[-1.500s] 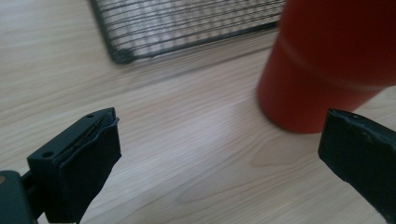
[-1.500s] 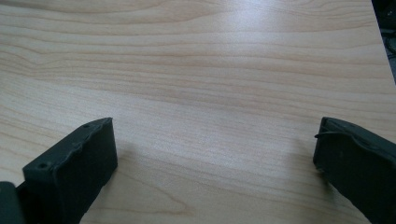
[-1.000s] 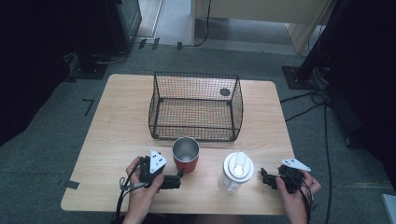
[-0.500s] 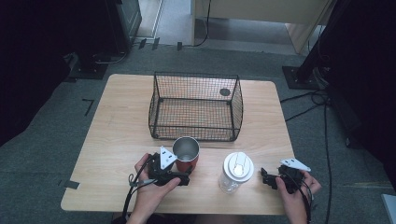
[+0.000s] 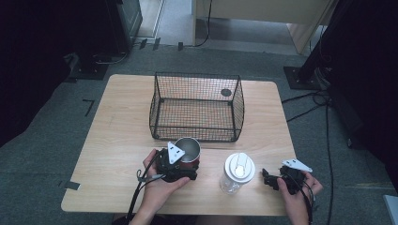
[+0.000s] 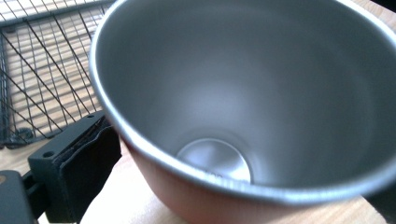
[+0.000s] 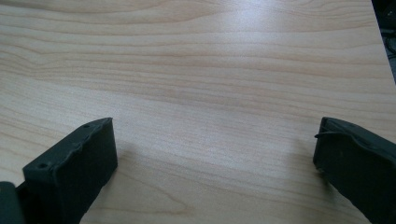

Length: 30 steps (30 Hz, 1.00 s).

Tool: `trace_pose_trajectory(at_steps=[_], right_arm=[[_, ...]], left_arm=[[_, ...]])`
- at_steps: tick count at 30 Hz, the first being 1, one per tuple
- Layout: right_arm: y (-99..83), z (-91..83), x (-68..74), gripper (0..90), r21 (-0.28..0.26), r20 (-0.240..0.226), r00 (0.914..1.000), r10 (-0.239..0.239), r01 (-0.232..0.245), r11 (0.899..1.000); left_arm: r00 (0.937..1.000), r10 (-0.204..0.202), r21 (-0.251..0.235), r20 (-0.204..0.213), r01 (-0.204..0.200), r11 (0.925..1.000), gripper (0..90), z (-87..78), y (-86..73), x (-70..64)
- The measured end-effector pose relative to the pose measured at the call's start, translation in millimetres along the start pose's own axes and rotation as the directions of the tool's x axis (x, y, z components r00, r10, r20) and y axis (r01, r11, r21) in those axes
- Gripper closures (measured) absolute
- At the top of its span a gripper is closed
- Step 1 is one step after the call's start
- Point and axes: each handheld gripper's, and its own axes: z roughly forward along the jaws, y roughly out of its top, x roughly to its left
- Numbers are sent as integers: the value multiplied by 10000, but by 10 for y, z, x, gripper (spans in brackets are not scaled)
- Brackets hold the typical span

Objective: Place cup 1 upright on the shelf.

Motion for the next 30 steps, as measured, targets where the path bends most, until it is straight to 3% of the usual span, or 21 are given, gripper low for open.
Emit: trace_pose_trajectory(at_steps=[4, 7, 16, 18, 26, 30], right_arm=[[0, 0, 0, 0, 0, 1, 10000, 3, -3, 10000], [0, 0, 0, 0, 1, 0, 10000, 2, -2, 10000], [0, 0, 0, 0, 1, -1, 10000, 1, -1, 10000], [0, 0, -1, 0, -16, 4, 10000, -5, 5, 10000], [0, 0, -1, 0, -14, 5, 10000, -5, 5, 10000], [0, 0, -1, 0, -17, 3, 10000, -4, 4, 10000]], left_arm=[[10000, 2, 152, 17, -2, 9999, 0, 50, 27, -12], [10000, 49, 120, -67, -49, 9999, 61, 95, 44, -28], [9995, 115, 47, -311, -114, 9999, 83, 60, 54, 41], [9996, -54, -269, -264, 47, 9996, 83, 18, 70, 70], [9997, 56, -1279, -253, -88, 9918, 83, -107, 152, 108], [9958, 567, -1905, -718, -695, 9792, 83, -138, 184, 102]])
